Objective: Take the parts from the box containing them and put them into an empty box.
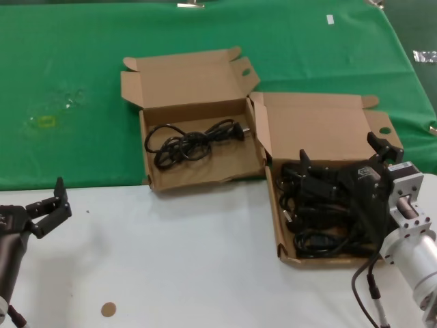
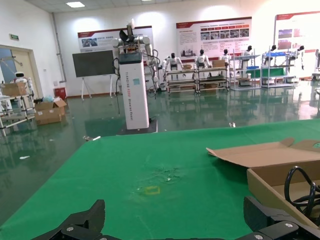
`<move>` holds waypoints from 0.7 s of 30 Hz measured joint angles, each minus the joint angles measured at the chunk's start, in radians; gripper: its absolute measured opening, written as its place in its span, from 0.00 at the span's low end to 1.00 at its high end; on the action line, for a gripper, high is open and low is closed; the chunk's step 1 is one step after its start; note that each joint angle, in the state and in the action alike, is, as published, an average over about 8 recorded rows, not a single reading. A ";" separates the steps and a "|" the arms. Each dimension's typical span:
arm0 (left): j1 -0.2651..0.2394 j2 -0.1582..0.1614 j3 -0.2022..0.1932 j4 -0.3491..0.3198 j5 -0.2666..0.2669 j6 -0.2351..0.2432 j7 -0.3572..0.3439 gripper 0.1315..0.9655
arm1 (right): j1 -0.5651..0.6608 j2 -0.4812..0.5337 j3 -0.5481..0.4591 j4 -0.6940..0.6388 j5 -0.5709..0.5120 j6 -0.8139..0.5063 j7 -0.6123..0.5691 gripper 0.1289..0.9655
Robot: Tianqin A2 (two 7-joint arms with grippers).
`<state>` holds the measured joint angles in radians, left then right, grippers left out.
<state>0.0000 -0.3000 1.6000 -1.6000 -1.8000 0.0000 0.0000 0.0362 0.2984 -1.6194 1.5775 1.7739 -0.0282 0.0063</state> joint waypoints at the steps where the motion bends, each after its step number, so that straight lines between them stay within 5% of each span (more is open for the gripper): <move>1: 0.000 0.000 0.000 0.000 0.000 0.000 0.000 1.00 | 0.000 0.000 0.000 0.000 0.000 0.000 0.000 1.00; 21: 0.000 0.000 0.000 0.000 0.000 0.000 0.000 1.00 | 0.000 0.000 0.000 0.000 0.000 0.000 0.000 1.00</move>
<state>0.0000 -0.3000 1.6000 -1.6000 -1.8000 0.0000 0.0000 0.0362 0.2984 -1.6194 1.5775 1.7739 -0.0282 0.0063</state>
